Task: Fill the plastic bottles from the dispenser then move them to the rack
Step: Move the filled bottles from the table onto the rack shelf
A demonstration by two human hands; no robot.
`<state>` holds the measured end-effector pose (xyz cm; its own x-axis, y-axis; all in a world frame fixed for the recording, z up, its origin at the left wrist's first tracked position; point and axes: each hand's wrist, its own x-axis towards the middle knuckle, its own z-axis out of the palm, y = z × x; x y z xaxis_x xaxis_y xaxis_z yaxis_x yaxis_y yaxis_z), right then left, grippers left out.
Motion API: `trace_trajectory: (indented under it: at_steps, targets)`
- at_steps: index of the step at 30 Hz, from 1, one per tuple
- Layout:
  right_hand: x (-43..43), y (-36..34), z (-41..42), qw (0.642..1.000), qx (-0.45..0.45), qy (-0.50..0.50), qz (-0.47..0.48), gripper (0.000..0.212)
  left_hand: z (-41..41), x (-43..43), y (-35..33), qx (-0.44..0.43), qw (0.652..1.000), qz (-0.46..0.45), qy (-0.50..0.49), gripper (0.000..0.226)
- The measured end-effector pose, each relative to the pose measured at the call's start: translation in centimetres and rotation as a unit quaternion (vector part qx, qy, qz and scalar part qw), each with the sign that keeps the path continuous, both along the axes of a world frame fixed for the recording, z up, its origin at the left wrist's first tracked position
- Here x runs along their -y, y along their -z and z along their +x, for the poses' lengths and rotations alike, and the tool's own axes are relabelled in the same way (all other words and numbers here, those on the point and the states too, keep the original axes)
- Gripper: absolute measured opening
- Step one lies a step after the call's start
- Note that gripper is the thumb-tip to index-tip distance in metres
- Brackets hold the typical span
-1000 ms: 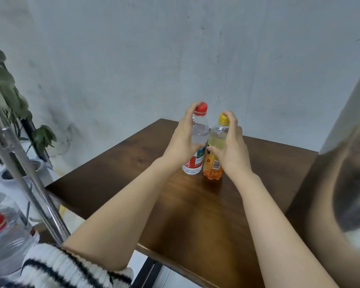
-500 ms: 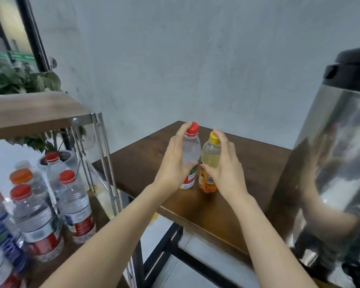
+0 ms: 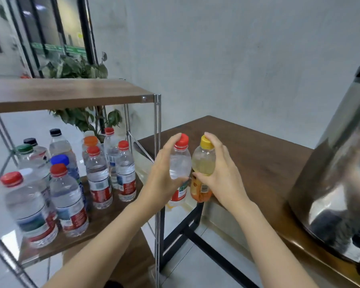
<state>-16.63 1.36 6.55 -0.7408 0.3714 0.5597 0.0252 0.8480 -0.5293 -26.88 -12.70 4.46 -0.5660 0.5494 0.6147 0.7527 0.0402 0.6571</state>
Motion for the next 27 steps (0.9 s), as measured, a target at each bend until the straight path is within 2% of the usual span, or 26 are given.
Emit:
trace_trajectory:
  at_steps: [6, 11, 21, 27]
  targets:
    - [4.7, 2.0, -3.6, 0.993, 0.005, -0.094, -0.076, 0.102, -0.9, 7.5, 3.6, 0.052, 0.995, 0.005, -0.087, 0.109]
    - [7.8, 4.3, -7.9, 0.984, 0.031, -0.144, -0.095, 0.1, -3.2, 11.2, 5.5, 0.062, 0.984, 0.004, -0.165, 0.104]
    - [10.1, 8.5, -14.5, 0.973, 0.062, -0.183, -0.122, 0.102, -7.2, 11.9, 7.8, 0.098, 0.968, 0.04, -0.227, 0.094]
    - [9.7, 10.4, -16.3, 0.969, 0.084, -0.188, -0.135, 0.099, -8.7, 11.6, 8.9, 0.108, 0.963, 0.028, -0.245, 0.088]
